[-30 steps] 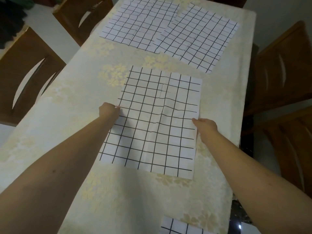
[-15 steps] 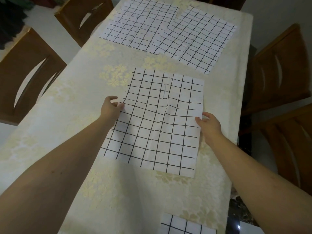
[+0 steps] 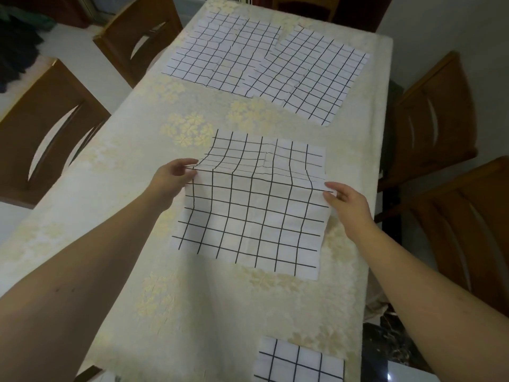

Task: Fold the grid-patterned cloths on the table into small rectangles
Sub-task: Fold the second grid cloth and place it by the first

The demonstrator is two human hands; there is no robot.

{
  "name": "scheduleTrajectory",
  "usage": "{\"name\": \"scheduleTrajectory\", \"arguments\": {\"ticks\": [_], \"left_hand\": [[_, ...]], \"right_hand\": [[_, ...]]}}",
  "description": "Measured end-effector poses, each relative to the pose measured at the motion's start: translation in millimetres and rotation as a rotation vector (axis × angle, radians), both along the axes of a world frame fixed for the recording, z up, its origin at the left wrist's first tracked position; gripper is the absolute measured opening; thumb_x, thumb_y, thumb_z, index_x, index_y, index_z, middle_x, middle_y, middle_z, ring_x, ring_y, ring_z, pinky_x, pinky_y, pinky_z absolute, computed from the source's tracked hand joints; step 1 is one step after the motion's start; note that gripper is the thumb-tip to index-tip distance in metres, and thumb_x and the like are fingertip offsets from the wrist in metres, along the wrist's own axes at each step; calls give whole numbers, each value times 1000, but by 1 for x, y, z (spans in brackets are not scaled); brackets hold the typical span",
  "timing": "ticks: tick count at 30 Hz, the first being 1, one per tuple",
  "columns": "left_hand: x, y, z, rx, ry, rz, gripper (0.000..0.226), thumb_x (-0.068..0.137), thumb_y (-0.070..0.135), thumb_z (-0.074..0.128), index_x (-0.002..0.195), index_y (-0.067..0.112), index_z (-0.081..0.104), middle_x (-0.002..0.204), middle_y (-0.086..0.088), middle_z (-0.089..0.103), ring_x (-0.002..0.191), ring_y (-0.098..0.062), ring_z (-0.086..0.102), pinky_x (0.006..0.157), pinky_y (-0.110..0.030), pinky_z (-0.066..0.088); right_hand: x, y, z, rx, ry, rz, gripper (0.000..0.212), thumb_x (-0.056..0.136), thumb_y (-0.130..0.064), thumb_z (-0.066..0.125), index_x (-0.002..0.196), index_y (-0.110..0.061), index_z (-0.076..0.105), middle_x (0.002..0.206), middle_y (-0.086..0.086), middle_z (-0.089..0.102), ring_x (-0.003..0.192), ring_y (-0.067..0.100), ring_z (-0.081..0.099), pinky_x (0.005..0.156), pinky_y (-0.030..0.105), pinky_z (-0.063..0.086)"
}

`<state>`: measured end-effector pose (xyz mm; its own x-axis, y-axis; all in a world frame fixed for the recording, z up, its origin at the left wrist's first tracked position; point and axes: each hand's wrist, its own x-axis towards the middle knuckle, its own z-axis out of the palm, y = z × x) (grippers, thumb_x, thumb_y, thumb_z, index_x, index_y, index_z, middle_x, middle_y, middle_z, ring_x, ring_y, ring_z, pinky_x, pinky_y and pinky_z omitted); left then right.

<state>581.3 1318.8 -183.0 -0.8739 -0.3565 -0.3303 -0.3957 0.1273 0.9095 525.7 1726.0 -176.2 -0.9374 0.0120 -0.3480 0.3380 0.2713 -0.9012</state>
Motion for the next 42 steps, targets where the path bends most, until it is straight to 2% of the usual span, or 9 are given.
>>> {"name": "scheduleTrajectory", "arguments": {"ticks": [5,11,15,20,24,28,33,38,42], "left_hand": [[13,-1,29,-84,-1,-94,19,85,16,75,96,32,75,83,-9,56,79,-17,53,69,-28,37],[28,5,63,-189,-8,-140,24,81,18,79,104,21,73,94,-5,71,88,-11,65,77,-24,46],[36,10,83,-272,-17,-166,20,82,18,78,101,19,72,87,2,69,81,-3,62,68,-20,44],[47,17,95,-306,-12,-161,11,80,23,80,88,20,73,83,-1,73,80,-19,63,67,-33,41],[59,29,107,-357,0,-152,13,81,27,78,85,17,71,94,-5,66,81,-21,56,61,-30,37],[70,36,122,-292,37,-153,19,84,26,77,90,11,66,125,4,61,110,-18,55,87,-31,41],[86,39,141,-238,-14,-178,17,85,32,74,89,20,63,91,-13,73,83,-26,59,71,-38,37],[104,53,160,-153,-26,-204,13,90,20,68,98,13,60,96,-17,68,90,-28,63,86,-39,48],[115,53,167,-38,-130,-288,17,92,16,64,106,8,58,98,-17,60,87,-29,55,77,-33,49]], "right_hand": [[7,6,17,233,189,149,27,84,-21,74,110,-20,71,96,-9,61,90,11,52,78,13,42],[22,14,45,368,337,203,16,85,-27,71,100,-21,72,99,-4,61,93,13,55,80,22,45],[28,23,64,430,388,160,17,82,-29,75,93,-17,75,106,1,53,96,14,50,84,24,40],[35,38,81,379,367,180,16,83,-33,73,93,-20,72,119,-7,57,109,9,51,97,28,38],[45,46,94,313,341,194,17,86,-29,71,99,-17,69,110,-6,68,102,9,60,93,26,46],[52,54,107,291,345,179,20,85,-30,72,98,-16,68,96,-5,68,92,11,62,77,20,49],[66,61,122,229,321,201,23,85,-30,72,100,-13,66,96,-3,68,87,13,63,74,25,53],[81,69,130,173,277,257,23,85,-27,72,101,-11,66,92,1,67,80,12,62,64,20,50],[87,76,127,130,217,288,21,84,-27,73,98,-14,66,89,4,67,81,18,64,66,27,54]]}}
